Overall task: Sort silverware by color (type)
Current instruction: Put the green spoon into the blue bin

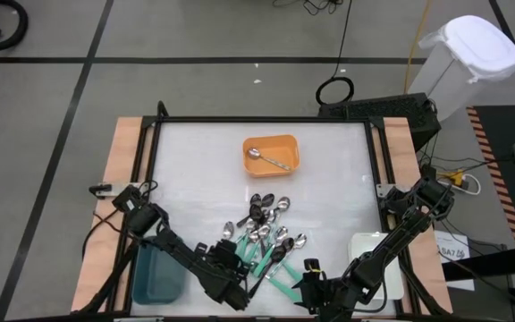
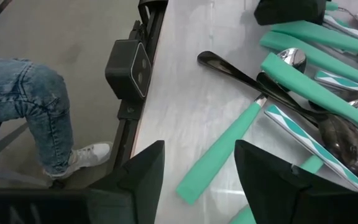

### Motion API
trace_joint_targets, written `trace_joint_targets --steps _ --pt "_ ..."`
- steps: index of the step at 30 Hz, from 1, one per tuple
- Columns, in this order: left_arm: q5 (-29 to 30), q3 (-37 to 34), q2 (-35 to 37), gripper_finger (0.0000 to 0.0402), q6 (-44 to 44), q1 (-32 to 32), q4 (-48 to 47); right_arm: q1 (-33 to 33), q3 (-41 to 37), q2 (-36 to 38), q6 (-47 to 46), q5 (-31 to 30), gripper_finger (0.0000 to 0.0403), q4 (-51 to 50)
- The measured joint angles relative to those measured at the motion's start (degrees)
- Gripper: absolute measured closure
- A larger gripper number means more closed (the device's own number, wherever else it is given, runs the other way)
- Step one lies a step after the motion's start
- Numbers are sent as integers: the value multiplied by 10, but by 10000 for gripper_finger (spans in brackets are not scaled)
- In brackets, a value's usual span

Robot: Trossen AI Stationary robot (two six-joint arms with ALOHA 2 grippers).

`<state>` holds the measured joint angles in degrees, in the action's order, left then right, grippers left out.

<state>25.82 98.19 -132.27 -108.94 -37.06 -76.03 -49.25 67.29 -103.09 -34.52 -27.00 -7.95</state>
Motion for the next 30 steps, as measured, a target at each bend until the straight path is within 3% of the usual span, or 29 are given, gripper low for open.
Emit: trace_joint_targets --steps 5,16,22,30 --pt "22 -14 -1 249 -6 -5 25 -2 0 0 1 0 211 0" --pt "28 -14 -3 359 4 -12 25 -2 0 0 2 -2 211 -1" --pt "28 -2 -6 362 5 -13 7 -1 0 0 2 -2 211 0" --pt "15 69 -10 360 24 -21 -60 -1 0 0 1 -2 211 0"
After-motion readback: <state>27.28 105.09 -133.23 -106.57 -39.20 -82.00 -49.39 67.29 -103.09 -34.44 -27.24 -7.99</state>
